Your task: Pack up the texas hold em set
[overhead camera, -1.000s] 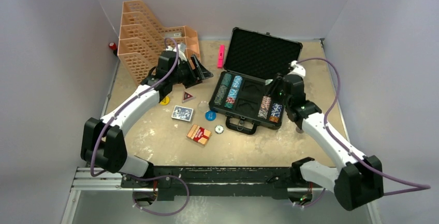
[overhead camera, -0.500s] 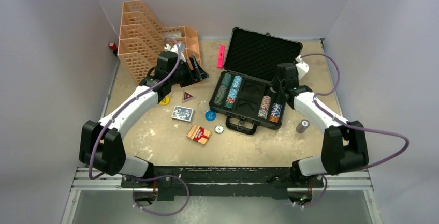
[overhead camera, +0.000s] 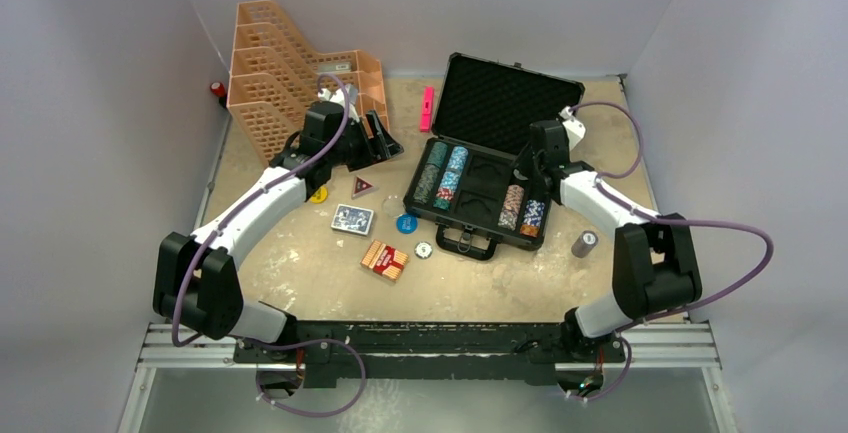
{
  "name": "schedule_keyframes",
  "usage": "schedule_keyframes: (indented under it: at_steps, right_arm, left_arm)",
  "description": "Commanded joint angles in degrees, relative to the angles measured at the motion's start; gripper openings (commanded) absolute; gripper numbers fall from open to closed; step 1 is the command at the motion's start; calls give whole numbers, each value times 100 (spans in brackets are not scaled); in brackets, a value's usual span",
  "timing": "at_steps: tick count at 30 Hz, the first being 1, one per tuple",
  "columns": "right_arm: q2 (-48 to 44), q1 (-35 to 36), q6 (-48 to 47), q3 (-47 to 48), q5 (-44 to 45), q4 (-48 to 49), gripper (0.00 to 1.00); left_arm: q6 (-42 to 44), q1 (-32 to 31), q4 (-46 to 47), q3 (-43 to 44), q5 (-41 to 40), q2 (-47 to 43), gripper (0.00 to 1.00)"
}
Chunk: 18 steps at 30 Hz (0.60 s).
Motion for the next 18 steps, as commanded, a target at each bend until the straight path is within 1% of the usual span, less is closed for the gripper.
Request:
schedule_keyframes:
  at_steps: [1, 12, 18]
  right_arm:
    - [-37, 24, -181, 58, -217, 193, 0]
    - [-40, 24, -300, -80, -204, -119, 0]
    - [163, 24, -324, 85, -295, -428, 0]
  left_arm:
    - [164, -18, 202, -18, 21, -110, 65]
    - [182, -23, 174, -32, -9, -151, 65]
    - [199, -18, 141, -32, -75, -151, 65]
